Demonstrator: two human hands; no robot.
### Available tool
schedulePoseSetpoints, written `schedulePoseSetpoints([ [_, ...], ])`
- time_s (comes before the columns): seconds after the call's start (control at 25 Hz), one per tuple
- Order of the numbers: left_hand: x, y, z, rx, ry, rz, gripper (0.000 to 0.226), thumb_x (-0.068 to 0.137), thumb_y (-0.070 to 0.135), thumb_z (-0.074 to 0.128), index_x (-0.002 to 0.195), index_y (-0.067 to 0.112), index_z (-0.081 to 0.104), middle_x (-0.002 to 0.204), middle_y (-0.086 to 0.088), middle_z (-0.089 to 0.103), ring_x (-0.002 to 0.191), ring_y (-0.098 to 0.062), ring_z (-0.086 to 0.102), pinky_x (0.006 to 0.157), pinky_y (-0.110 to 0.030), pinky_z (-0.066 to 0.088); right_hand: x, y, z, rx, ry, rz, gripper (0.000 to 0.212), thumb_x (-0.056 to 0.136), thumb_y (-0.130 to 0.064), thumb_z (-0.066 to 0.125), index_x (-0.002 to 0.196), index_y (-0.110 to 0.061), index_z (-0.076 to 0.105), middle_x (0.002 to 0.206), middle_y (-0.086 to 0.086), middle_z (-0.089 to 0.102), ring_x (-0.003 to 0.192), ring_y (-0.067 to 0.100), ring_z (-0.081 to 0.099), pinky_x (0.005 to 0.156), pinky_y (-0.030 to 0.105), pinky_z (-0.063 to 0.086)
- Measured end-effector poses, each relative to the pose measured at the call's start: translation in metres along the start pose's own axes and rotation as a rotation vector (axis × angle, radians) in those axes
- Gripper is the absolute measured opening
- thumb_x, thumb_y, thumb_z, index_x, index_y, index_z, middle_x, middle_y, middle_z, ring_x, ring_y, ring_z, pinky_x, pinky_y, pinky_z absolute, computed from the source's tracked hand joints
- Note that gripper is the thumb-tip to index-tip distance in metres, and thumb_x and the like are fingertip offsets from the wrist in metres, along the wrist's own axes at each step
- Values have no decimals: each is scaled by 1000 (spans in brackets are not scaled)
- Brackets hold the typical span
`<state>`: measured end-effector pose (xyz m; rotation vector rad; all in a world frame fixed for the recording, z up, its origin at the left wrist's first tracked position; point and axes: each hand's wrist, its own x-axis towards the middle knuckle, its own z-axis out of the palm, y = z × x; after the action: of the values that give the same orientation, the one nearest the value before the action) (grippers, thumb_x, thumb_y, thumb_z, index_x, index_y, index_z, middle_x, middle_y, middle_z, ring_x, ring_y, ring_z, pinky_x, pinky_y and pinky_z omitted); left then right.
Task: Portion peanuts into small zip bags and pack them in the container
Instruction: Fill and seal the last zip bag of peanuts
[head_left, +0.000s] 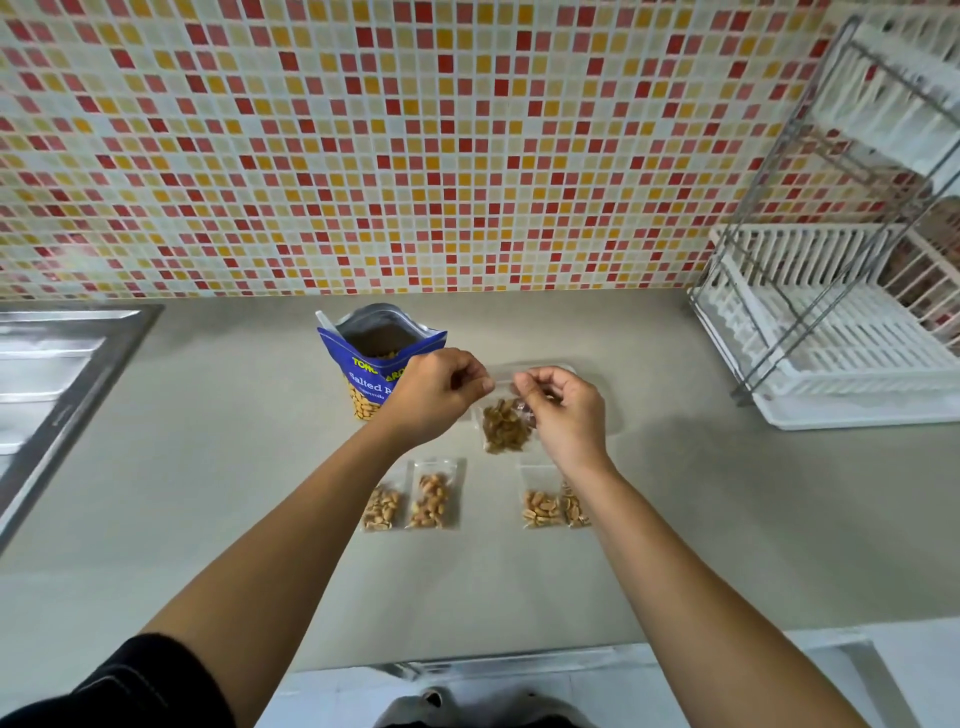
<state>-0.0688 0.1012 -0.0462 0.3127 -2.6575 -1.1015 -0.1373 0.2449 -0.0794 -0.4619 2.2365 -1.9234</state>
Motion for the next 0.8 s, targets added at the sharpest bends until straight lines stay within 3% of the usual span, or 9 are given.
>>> schedulePoseSetpoints([
  [0.12, -4, -7, 0, 3, -30, -25, 13, 86, 23, 64, 83, 11, 65, 71, 3, 59, 62, -7, 48, 58, -17, 39, -2, 6, -3, 9, -7, 26, 12, 84, -21, 68, 73, -26, 64, 71, -8, 68, 58, 0, 60, 65, 28, 53],
  [0.24, -9, -14, 10, -73, 2, -121, 17, 84, 29, 66, 76, 15, 61, 68, 1, 58, 61, -9, 47, 58, -17, 39, -4, 13, -5, 90, -55, 141, 10, 85, -21, 67, 75, -22, 65, 72, -3, 68, 60, 5, 60, 60, 23, 52],
  [0.36, -23, -30, 30, -472, -177, -295, 20, 85, 37, 62, 92, 19, 58, 86, -1, 63, 80, -13, 59, 75, -30, 49, -4, 19, -7, 317, -95, 339, 9, 87, -15, 63, 79, -15, 63, 73, -1, 68, 57, 4, 62, 51, 16, 51],
  [0.44, -37, -39, 50, -738, -326, -413, 26, 85, 25, 66, 105, 19, 51, 96, -5, 66, 90, -17, 65, 83, -33, 52, -2, 31, -9, 354, -88, 404, 7, 87, -16, 63, 80, -15, 63, 75, 0, 68, 60, 5, 64, 52, 17, 52],
  [0.48, -43, -41, 60, -805, -324, -464, 29, 85, 16, 66, 107, 16, 48, 92, -7, 66, 87, -18, 66, 82, -31, 53, -2, 39, -9, 330, -84, 413, 6, 87, -17, 64, 81, -16, 63, 77, 0, 68, 65, 8, 65, 54, 19, 53],
  [0.64, -60, -51, 101, -734, -112, -649, 35, 85, 6, 65, 113, 8, 44, 76, -9, 64, 71, -21, 64, 79, -35, 57, -2, 85, -9, -178, -93, 280, 1, 81, -22, 70, 81, -22, 70, 85, -3, 72, 82, 13, 66, 76, 25, 49],
  [0.8, -70, -61, 129, -325, -110, -628, 37, 85, 11, 63, 115, 16, 41, 76, -8, 65, 74, -31, 66, 73, -40, 56, -5, 113, -1, -616, -188, 214, 13, 83, -29, 66, 90, -22, 74, 94, -4, 74, 89, 15, 67, 75, 27, 51],
])
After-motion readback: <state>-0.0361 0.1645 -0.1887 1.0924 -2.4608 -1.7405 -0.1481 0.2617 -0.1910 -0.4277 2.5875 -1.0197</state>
